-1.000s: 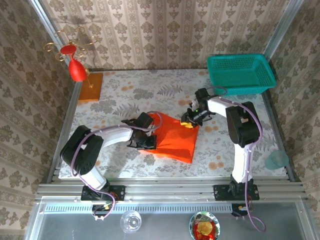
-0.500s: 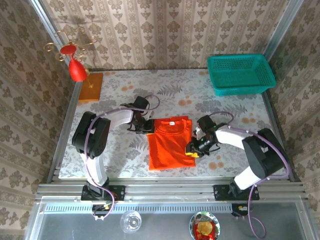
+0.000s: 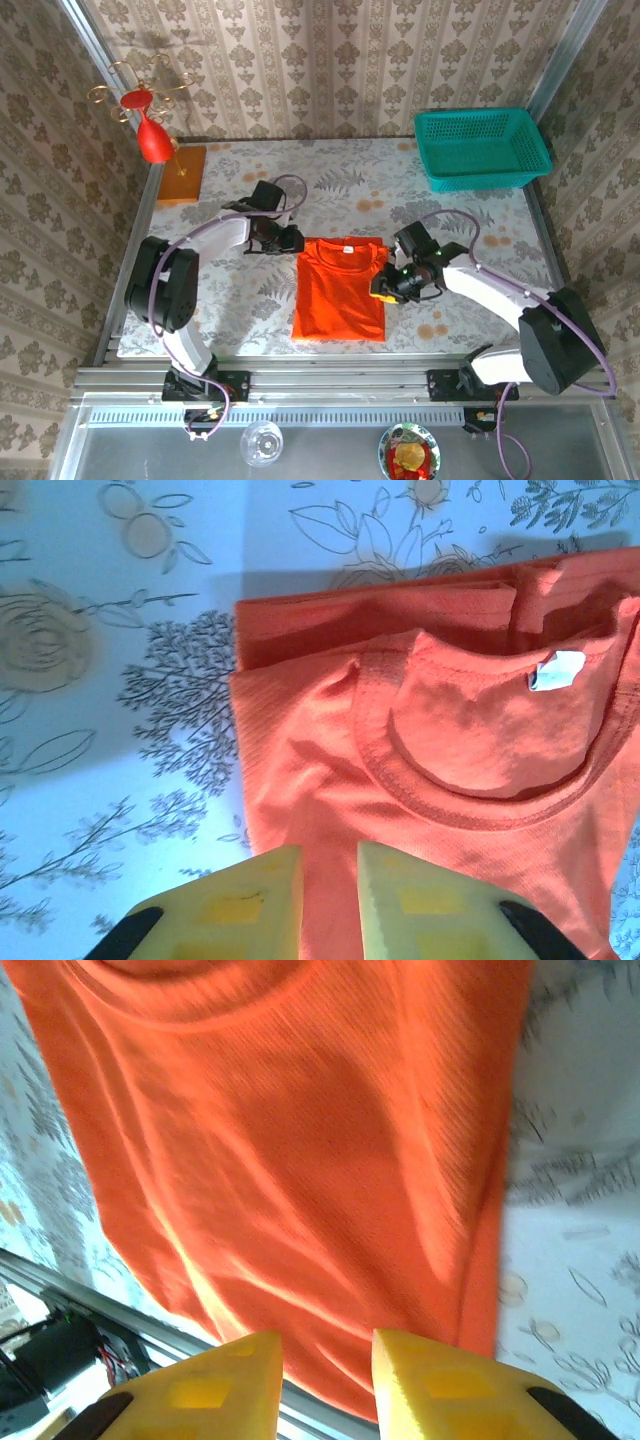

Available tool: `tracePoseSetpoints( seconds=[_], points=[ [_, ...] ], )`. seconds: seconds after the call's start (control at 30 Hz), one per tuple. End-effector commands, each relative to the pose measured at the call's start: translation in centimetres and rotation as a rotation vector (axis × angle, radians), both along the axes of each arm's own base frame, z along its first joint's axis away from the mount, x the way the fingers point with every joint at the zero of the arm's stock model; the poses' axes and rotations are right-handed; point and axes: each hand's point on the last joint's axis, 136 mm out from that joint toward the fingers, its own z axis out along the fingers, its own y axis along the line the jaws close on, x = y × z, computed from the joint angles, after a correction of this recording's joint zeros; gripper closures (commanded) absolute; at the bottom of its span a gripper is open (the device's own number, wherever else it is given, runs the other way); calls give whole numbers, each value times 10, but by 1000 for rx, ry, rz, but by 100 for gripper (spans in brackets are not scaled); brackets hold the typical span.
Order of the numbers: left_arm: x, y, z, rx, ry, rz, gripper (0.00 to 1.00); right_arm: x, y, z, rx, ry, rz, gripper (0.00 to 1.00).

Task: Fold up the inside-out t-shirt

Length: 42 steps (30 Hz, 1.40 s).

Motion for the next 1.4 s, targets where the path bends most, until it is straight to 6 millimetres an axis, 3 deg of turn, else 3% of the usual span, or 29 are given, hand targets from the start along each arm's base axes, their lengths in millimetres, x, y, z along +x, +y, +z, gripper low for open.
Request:
tracePoseSetpoints(
  seconds=[0.0, 0.33, 0.53, 0.6, 0.73, 1.13, 1.23, 1.37],
  points=[
    [-1, 15, -11, -1, 34, 74, 77, 26, 14, 7, -25, -33, 27, 69],
    [-1, 27, -14, -114, 26, 158, 69, 87, 103, 2, -64, -117, 201, 71],
    [0, 27, -12, -137, 18, 174, 68, 108, 140, -23, -100, -95, 291, 72],
    [0, 26, -11, -144, 16, 176, 68, 115, 135, -30, -205, -103, 300, 71],
    [-1, 28, -10, -139, 13, 179, 68, 123, 119, -32, -400, -135, 313, 61],
    [-1, 28, -13, -138, 17, 184, 68, 129, 127, -52, -501, -138, 380, 59],
    [-2, 26, -15, -136, 21, 176, 67, 130, 124, -57, -516, -135, 384, 62],
    [3, 20, -19, -132, 23, 167, 67, 129, 119, -59, -511, -125, 387, 76]
  ],
)
